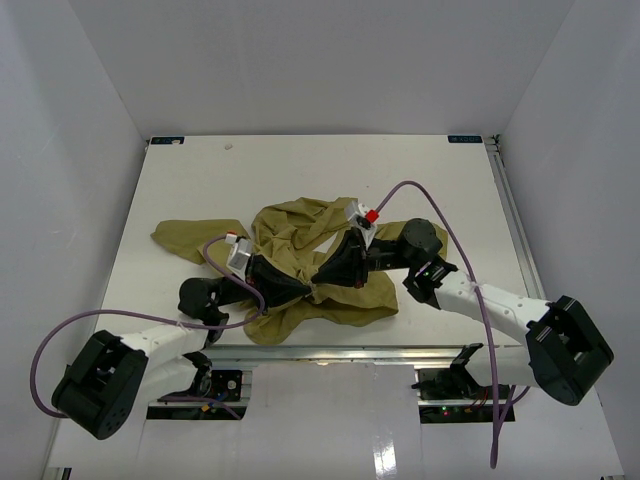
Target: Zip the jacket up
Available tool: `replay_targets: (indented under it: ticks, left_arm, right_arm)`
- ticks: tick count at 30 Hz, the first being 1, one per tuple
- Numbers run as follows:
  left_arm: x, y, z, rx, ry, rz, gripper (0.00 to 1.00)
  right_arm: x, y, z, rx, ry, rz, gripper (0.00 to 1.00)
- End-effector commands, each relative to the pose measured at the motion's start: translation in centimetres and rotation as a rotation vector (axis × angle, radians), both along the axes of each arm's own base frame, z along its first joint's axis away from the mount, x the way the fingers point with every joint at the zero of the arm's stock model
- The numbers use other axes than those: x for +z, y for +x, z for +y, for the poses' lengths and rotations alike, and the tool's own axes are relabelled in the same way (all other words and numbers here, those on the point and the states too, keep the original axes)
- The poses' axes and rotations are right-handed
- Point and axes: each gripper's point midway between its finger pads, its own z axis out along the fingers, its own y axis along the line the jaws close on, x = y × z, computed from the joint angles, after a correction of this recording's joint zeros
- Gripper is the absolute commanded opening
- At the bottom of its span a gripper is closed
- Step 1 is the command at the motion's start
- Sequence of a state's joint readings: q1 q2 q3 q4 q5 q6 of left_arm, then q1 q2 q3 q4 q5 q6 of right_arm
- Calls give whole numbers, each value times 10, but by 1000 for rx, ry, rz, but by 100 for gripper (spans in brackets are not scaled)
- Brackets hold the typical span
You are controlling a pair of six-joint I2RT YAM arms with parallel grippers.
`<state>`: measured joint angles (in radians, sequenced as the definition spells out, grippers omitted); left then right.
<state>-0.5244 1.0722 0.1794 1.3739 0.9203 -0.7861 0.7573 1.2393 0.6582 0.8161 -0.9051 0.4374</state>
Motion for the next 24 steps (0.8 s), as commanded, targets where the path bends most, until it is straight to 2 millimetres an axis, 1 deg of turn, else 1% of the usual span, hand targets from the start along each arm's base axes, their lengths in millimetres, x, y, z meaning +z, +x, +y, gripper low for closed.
replay_targets:
  ticks: [1,4,7,9,13,14,18,20,24]
  left_arm:
    - [14,-33,9,-68,-81,-318,0]
    - [6,-21,6,-30,-66,-252,0]
    - [1,-8,4,21,-66,-167,0]
    - [-7,0,4,56,-48,-100,0]
    - [-19,13,8,143,-30,-43,0]
    - [-19,13,10,152,-35,-40,0]
    - [-21,14,9,143,-26,-3,0]
    - [-23,17,7,138,-16,15,0]
    - [-30,21,5,138,5,56,0]
  right_arm:
    - [25,32,1,-152,98,-73,8]
    - [-1,35,-5,-205,76,-34,8]
    - [-13,35,-6,-217,56,4,8]
    - [-20,37,-7,-233,36,29,8]
    - [-37,43,-6,-256,-25,83,9]
    - [-39,45,-5,-264,-34,92,10]
    - [-59,58,-6,-320,-112,165,23]
    - [-65,61,-7,-346,-132,196,30]
    - [-74,65,-14,-408,-163,245,40]
